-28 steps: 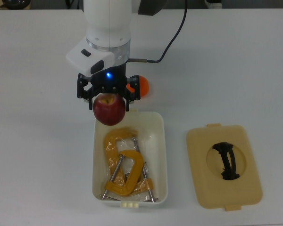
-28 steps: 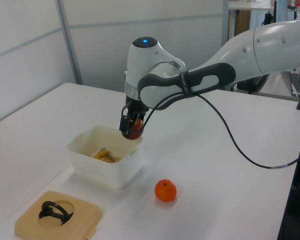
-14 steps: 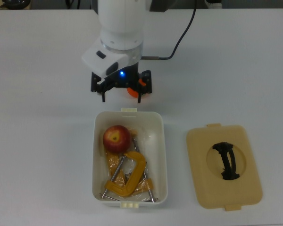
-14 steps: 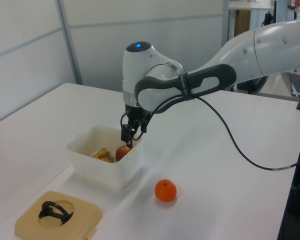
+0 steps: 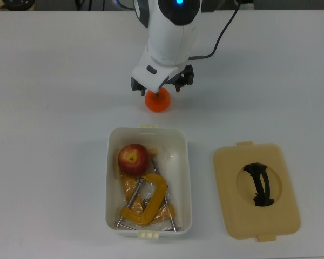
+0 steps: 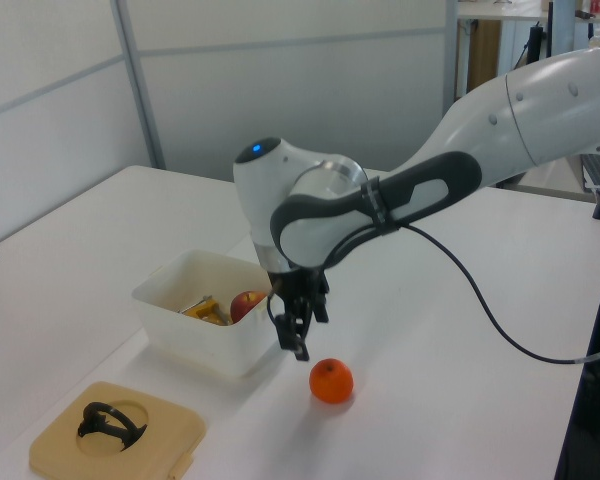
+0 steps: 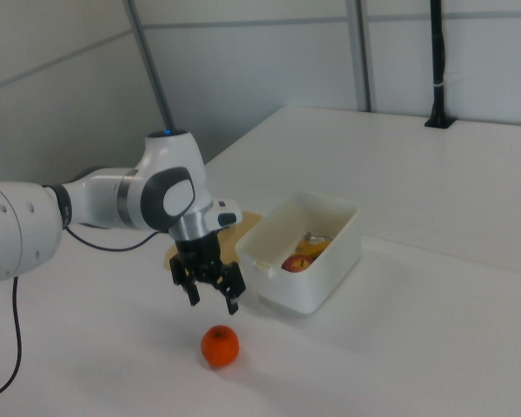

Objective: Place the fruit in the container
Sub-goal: 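Move the gripper to the orange mandarin and grasp it, then lift the mandarin and carry it over the white box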

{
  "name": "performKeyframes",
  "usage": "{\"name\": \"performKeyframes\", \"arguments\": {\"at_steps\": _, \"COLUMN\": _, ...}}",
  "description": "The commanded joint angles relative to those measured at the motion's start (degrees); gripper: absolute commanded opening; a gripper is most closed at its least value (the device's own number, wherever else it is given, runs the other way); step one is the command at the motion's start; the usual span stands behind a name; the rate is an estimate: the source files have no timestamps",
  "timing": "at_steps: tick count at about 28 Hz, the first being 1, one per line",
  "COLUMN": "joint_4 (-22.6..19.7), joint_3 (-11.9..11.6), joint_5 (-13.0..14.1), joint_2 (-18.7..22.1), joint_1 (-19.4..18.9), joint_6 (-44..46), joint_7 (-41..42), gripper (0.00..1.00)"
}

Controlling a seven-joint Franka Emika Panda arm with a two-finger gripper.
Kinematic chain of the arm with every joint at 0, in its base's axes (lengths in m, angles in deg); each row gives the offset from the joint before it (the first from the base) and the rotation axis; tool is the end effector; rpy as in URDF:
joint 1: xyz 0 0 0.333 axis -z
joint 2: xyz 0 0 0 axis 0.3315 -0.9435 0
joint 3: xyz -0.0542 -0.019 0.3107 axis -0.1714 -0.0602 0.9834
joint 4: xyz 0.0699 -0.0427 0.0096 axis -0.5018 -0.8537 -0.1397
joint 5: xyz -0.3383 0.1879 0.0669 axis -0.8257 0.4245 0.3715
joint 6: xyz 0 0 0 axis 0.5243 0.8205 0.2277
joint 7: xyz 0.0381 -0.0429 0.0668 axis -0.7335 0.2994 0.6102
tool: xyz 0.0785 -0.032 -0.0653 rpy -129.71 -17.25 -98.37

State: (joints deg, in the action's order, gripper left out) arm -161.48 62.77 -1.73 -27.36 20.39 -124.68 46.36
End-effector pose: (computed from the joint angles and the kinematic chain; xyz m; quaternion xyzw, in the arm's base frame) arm 0.6117 0.1047 0.3943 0.9939 0.0785 -0.0683 0.0371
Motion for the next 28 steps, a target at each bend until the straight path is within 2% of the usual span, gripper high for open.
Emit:
{"name": "performKeyframes", "arguments": {"at_steps": 1, "joint_4": -6.17, "joint_3": -0.28, "joint_5": -0.63, "joint_2": 1.16, "joint_1": -1.37, "joint_6": -1.47, "joint_7": 1.53, "gripper": 1.0}}
{"name": "performKeyframes", "arguments": {"at_steps": 5, "joint_4": -9.7, "joint_3": -0.28, "joint_5": -0.99, "joint_2": 0.72, "joint_1": -1.38, "joint_6": -5.77, "joint_7": 1.44, "gripper": 1.0}}
{"name": "performKeyframes", "arguments": {"at_steps": 8, "joint_4": -10.76, "joint_3": -0.45, "joint_5": -1.16, "joint_2": -0.95, "joint_1": -1.29, "joint_6": -10.08, "joint_7": 0.92, "gripper": 1.0}}
{"name": "performKeyframes", "arguments": {"at_steps": 9, "joint_4": -10.76, "joint_3": -0.45, "joint_5": -1.16, "joint_2": -1.39, "joint_1": -1.21, "joint_6": -10.53, "joint_7": 0.83, "gripper": 0.97}}
{"name": "performKeyframes", "arguments": {"at_steps": 11, "joint_4": -10.67, "joint_3": -0.54, "joint_5": -1.16, "joint_2": -1.74, "joint_1": -1.03, "joint_6": -11.14, "joint_7": 0.83, "gripper": 0.83}}
{"name": "performKeyframes", "arguments": {"at_steps": 12, "joint_4": -10.41, "joint_3": -0.8, "joint_5": -1.08, "joint_2": -1.74, "joint_1": -0.94, "joint_6": -11.41, "joint_7": 0.74, "gripper": 0.65}}
{"name": "performKeyframes", "arguments": {"at_steps": 13, "joint_4": -10.32, "joint_3": -0.81, "joint_5": -1.08, "joint_2": -1.65, "joint_1": -0.77, "joint_6": -11.41, "joint_7": 0.74, "gripper": 0.53}}
{"name": "performKeyframes", "arguments": {"at_steps": 16, "joint_4": -10.06, "joint_3": -0.89, "joint_5": -1.08, "joint_2": -1.3, "joint_1": -0.42, "joint_6": -11.5, "joint_7": 0.74, "gripper": 0.35}}
{"name": "performKeyframes", "arguments": {"at_steps": 17, "joint_4": -9.19, "joint_3": -0.89, "joint_5": -1.08, "joint_2": -1.04, "joint_1": -0.24, "joint_6": -11.5, "joint_7": 0.74, "gripper": 0.24}}
{"name": "performKeyframes", "arguments": {"at_steps": 18, "joint_4": -8.65, "joint_3": -0.89, "joint_5": -0.99, "joint_2": -0.95, "joint_1": -0.15, "joint_6": -11.41, "joint_7": 0.65, "gripper": 0.2}}
{"name": "performKeyframes", "arguments": {"at_steps": 21, "joint_4": -6.72, "joint_3": -1.07, "joint_5": -0.64, "joint_2": 0.19, "joint_1": 0.72, "joint_6": -11.23, "joint_7": 0.56, "gripper": 0.2}}
{"name": "performKeyframes", "arguments": {"at_steps": 28, "joint_4": 1.18, "joint_3": -1.33, "joint_5": -0.81, "joint_2": 1.6, "joint_1": 1.61, "joint_6": -11.32, "joint_7": -1.71, "gripper": 0.23}}
